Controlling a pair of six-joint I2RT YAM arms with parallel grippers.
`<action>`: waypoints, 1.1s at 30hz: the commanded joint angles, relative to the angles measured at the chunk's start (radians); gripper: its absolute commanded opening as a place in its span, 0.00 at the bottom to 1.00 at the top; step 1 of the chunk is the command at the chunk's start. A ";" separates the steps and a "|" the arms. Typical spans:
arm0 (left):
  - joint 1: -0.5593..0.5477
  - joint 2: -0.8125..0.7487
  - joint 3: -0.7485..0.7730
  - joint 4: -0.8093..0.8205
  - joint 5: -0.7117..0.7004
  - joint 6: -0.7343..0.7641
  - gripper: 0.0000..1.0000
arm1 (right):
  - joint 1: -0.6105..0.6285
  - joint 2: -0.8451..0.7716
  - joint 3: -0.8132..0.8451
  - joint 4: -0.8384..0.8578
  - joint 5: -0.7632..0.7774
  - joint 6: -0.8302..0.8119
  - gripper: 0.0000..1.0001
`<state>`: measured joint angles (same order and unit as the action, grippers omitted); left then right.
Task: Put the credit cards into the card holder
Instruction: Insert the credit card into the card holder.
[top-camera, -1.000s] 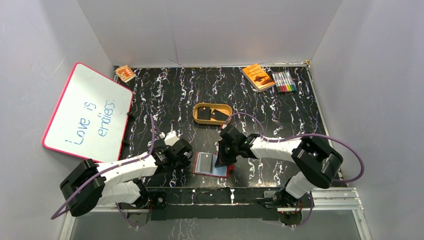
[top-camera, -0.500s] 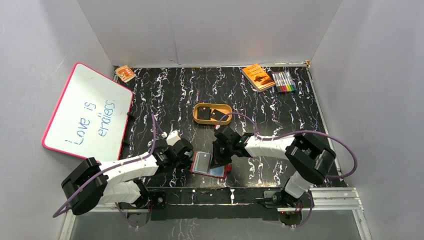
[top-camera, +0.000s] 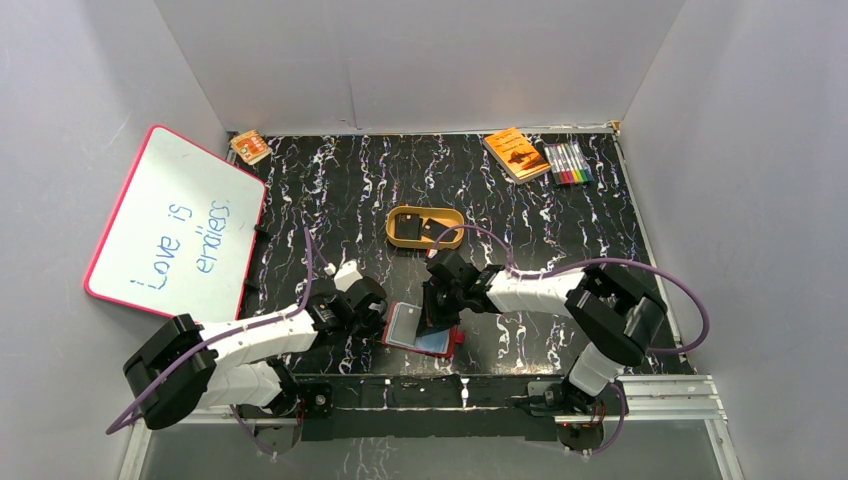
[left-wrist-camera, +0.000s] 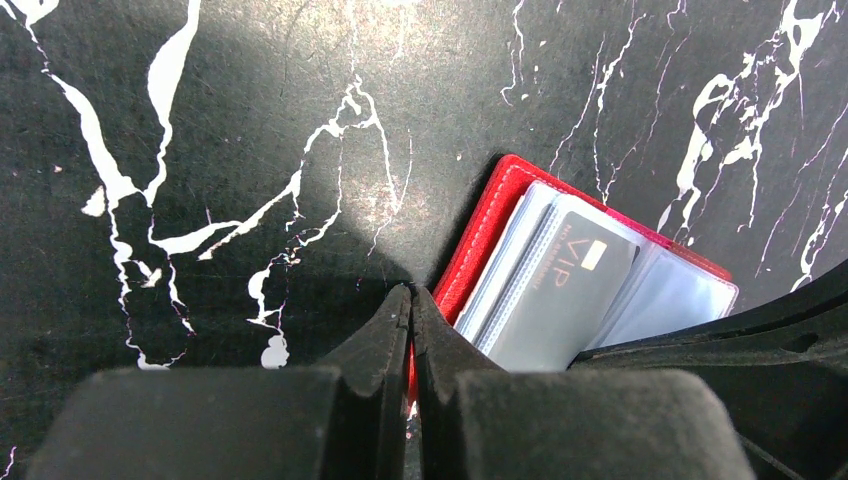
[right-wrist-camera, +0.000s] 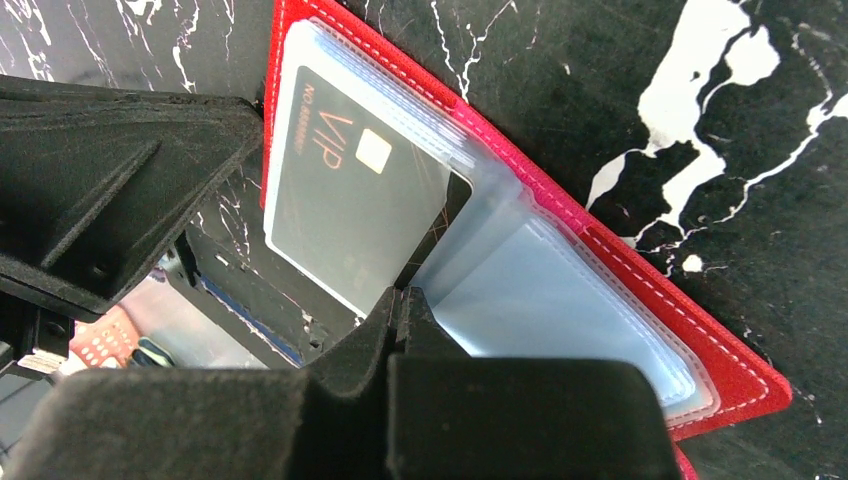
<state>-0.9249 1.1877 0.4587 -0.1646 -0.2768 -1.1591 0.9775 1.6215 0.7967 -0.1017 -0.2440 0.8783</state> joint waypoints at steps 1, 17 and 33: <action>-0.003 0.035 -0.052 -0.098 0.042 0.018 0.00 | 0.007 0.004 0.044 0.053 -0.008 0.003 0.00; -0.004 -0.190 -0.017 -0.308 -0.170 -0.051 0.18 | 0.006 -0.154 0.147 -0.268 0.138 -0.145 0.36; 0.007 -0.257 0.034 -0.297 -0.207 0.126 0.67 | -0.012 -0.651 0.040 -0.428 0.641 -0.202 0.74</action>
<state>-0.9241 0.9409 0.4622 -0.4995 -0.4683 -1.1324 0.9810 1.1381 0.9115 -0.5331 0.2646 0.6815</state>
